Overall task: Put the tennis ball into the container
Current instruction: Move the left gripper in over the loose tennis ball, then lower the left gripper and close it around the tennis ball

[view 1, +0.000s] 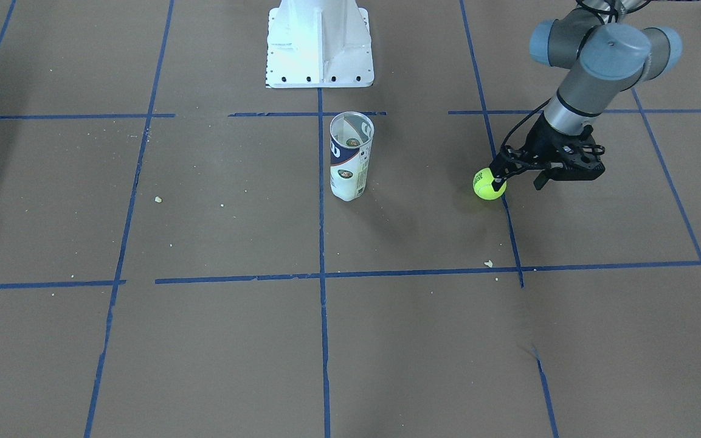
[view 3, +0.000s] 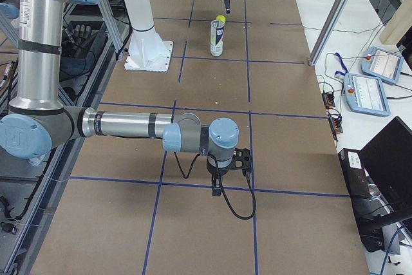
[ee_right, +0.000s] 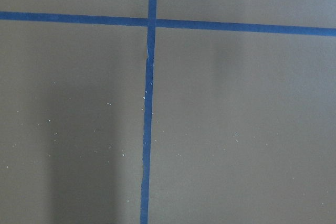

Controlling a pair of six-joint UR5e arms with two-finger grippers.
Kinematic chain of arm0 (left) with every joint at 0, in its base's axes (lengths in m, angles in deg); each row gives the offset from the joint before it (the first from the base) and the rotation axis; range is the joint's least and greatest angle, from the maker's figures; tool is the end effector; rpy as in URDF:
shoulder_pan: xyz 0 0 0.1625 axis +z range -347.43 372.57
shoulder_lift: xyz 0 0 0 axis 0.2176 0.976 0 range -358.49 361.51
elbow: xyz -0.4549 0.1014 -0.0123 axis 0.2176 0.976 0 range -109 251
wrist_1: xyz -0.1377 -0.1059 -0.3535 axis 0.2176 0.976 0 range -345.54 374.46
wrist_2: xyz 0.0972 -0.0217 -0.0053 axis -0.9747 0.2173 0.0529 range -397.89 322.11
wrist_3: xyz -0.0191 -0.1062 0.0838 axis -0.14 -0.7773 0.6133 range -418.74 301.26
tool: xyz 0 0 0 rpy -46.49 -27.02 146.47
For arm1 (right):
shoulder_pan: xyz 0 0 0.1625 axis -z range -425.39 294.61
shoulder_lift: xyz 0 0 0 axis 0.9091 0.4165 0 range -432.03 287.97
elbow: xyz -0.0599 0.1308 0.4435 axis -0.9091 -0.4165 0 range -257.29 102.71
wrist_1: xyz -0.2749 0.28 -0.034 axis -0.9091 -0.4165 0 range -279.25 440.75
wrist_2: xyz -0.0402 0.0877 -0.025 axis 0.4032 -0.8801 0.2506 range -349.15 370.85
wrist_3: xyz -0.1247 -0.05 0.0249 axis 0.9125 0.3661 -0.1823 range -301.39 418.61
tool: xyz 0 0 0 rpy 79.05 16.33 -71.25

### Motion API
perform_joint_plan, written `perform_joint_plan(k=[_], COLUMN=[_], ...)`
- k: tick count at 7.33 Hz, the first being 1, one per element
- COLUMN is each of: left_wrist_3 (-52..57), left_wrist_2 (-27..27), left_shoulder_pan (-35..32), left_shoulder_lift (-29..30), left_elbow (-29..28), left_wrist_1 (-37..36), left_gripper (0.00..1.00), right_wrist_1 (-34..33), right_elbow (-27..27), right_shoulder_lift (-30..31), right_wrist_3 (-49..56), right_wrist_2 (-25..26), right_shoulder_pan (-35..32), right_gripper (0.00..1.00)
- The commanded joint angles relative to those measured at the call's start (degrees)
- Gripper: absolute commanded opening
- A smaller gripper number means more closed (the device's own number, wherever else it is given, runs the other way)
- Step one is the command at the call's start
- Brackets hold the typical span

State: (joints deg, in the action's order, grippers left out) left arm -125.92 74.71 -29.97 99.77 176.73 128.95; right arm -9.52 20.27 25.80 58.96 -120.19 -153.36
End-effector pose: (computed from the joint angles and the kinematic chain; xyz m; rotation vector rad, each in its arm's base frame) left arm 0.3625 -0.4423 0.4821 0.1389 0.9025 -0.1532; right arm 0.0292 -0.4071 0.7301 -0.0195 -0.7161 -0.0362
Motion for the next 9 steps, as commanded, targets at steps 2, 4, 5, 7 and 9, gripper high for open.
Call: perform_joint_plan(k=[2,4,5,7,9], left_wrist_3=[-1.6,-1.6,-1.8,-2.2,-2.7], left_wrist_2=[-3.8,-3.8,-3.8,-3.7,-3.6], left_shoulder_pan=[3.9,5.3,6.1,6.5,6.5], left_shoulder_lift=[1.1,1.1,1.1,1.1,1.1], left_elbow=[-2.5,-3.3,-3.7,-4.0,-3.4], left_wrist_1=[-0.6,-0.6,-0.6,-0.6,-0.7], left_gripper=[1.00,1.00,1.00,0.82,0.21], right_wrist_1=[0.0,0.0,0.0,0.0,0.0], right_elbow=[0.0,0.0,0.0,0.0,0.0], right_shoulder_lift=[0.0,0.0,0.0,-0.1,-0.1], right_wrist_3=[0.0,0.0,0.0,0.0,0.0], right_wrist_2=[0.0,0.0,0.0,0.0,0.0], right_shoulder_pan=[0.0,0.0,0.0,0.0,0.0], right_gripper=[1.00,1.00,1.00,1.00,1.00])
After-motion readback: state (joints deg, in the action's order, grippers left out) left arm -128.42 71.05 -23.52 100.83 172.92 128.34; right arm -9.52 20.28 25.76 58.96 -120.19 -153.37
